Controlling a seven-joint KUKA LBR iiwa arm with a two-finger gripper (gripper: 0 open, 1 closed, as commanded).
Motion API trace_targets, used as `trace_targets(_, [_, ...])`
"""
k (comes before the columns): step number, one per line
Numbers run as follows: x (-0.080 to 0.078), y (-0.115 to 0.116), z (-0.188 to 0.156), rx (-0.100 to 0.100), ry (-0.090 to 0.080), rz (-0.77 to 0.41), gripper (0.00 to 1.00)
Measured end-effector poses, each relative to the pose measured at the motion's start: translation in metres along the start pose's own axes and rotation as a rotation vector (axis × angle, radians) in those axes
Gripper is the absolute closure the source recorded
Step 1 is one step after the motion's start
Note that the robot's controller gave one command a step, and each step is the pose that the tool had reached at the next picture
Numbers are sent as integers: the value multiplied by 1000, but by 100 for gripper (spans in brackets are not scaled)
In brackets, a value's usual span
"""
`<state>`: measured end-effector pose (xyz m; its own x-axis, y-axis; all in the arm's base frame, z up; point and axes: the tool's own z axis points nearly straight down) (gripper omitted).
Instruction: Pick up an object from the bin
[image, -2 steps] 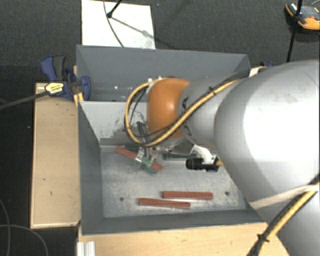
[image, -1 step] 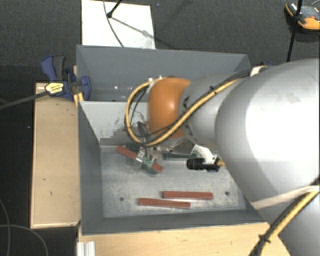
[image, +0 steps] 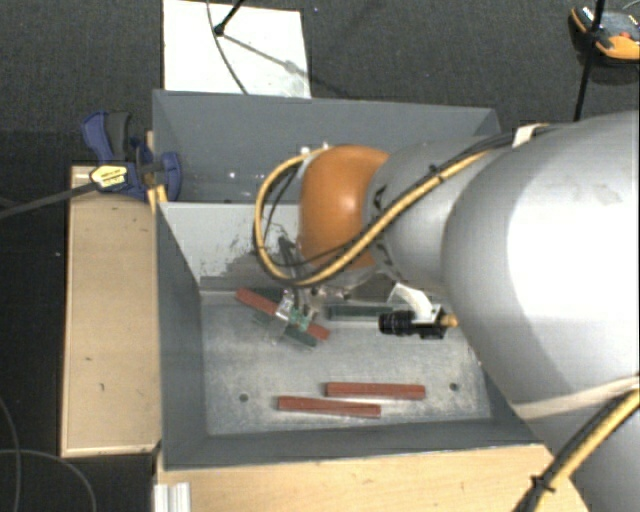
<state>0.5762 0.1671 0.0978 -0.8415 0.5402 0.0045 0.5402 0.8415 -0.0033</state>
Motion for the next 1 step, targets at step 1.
trace_targets(1, [-1, 1, -23, -4, -4, -1, 100])
